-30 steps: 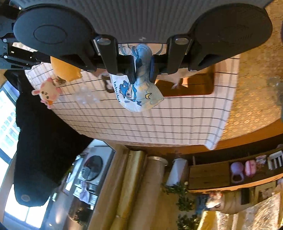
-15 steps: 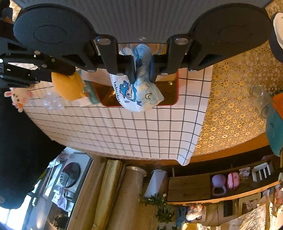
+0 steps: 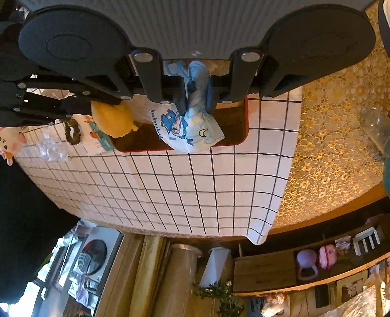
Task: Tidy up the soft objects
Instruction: 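Carry the labubu bag and yellow duck into the tin box with both tools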
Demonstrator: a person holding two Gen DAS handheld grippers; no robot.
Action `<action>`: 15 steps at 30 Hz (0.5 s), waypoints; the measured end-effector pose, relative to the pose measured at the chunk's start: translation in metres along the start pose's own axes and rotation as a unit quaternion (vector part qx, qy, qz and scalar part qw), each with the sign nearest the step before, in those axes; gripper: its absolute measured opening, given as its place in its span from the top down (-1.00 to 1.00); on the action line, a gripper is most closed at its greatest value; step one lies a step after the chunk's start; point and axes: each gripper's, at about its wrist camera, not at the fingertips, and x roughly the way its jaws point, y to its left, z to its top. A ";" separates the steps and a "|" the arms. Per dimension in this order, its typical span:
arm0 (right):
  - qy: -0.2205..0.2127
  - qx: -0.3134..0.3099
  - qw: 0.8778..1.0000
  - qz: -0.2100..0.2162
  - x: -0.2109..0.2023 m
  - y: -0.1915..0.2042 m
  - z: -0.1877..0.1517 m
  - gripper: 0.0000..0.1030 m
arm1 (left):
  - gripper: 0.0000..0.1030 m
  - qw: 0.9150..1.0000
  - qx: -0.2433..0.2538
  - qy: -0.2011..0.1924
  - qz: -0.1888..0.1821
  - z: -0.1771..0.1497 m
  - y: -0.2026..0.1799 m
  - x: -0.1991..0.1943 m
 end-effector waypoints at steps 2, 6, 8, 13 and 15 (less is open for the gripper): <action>0.006 -0.003 1.000 -0.002 0.007 0.001 0.000 0.61 | 0.69 1.000 0.004 0.006 0.002 0.000 -0.001 0.007; 0.018 -0.010 1.000 -0.005 0.016 0.003 -0.003 0.60 | 0.69 1.000 0.010 0.016 0.004 0.000 -0.002 0.018; 0.021 -0.009 1.000 -0.004 0.020 0.003 -0.003 0.59 | 0.69 1.000 0.012 0.023 0.007 -0.001 -0.002 0.023; 0.022 -0.011 1.000 -0.002 0.025 0.004 -0.005 0.53 | 0.69 0.999 0.014 0.027 0.010 -0.001 -0.001 0.030; 0.025 -0.013 1.000 -0.004 0.026 0.004 -0.005 0.50 | 0.69 0.999 0.015 0.029 0.012 -0.002 -0.002 0.033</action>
